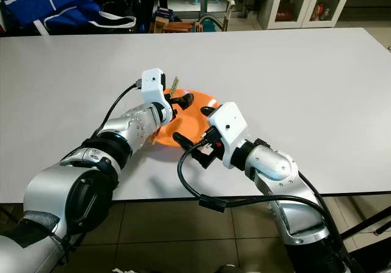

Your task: Setting the table

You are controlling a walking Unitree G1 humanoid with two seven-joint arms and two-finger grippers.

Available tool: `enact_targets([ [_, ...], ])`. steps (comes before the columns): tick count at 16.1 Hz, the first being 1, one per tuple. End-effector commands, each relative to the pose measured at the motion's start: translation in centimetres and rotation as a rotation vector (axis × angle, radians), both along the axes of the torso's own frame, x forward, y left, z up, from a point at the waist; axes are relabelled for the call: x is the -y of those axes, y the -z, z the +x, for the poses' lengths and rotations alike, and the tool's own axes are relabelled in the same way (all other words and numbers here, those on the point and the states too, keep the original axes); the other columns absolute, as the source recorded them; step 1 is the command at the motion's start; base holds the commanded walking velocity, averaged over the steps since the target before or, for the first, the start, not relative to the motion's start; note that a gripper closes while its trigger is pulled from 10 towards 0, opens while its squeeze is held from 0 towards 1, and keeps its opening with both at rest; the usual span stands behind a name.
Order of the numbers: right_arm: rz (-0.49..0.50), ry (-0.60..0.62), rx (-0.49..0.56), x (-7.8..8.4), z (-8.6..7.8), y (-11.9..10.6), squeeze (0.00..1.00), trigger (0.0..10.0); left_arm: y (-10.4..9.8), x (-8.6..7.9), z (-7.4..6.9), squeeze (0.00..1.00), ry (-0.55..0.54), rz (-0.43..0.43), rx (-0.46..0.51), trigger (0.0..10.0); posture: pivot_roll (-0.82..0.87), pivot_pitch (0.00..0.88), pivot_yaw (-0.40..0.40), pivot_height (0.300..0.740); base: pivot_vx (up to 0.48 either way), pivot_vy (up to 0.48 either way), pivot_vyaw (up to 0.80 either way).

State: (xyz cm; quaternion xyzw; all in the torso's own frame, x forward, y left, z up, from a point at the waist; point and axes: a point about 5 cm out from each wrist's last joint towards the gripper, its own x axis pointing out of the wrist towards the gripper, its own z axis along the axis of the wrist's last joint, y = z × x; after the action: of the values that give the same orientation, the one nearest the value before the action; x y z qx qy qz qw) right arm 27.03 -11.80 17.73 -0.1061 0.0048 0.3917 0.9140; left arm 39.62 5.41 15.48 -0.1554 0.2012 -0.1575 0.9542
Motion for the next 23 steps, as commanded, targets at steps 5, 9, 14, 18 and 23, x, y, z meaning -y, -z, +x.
enact_targets([
  [5, -0.005, -0.006, 0.012, -0.3, -0.2, -0.1, 0.00, 10.0, 0.5, -0.6, -0.1, 1.00, -0.004, 0.096, -0.026, 10.0, -0.21, 0.040, 0.087, 0.740, 0.000, 0.000, 0.00],
  [9, -0.004, -0.004, 0.013, -0.3, -0.2, -0.2, 0.00, 10.0, 0.6, -0.5, -0.1, 1.00, 0.003, 0.105, -0.026, 10.0, -0.21, 0.040, 0.085, 0.740, 0.000, 0.000, 0.00],
  [14, -0.007, -0.005, 0.009, -0.2, -0.3, -0.2, 0.00, 10.0, 1.0, -0.6, -0.2, 1.00, 0.000, 0.115, -0.040, 10.0, -0.21, 0.047, 0.082, 0.740, 0.000, 0.000, 0.00],
  [18, -0.008, -0.006, 0.007, -0.2, -0.3, -0.1, 0.00, 10.0, 1.5, -0.9, -0.4, 1.00, 0.003, 0.174, -0.049, 10.0, -0.21, 0.047, 0.082, 0.740, 0.000, 0.000, 0.00],
  [23, -0.004, -0.004, 0.007, -0.3, -0.3, -0.1, 0.00, 10.0, 1.5, -1.4, -0.3, 1.00, -0.022, 0.195, -0.047, 10.0, -0.21, 0.047, 0.083, 0.740, 0.000, 0.000, 0.00],
])
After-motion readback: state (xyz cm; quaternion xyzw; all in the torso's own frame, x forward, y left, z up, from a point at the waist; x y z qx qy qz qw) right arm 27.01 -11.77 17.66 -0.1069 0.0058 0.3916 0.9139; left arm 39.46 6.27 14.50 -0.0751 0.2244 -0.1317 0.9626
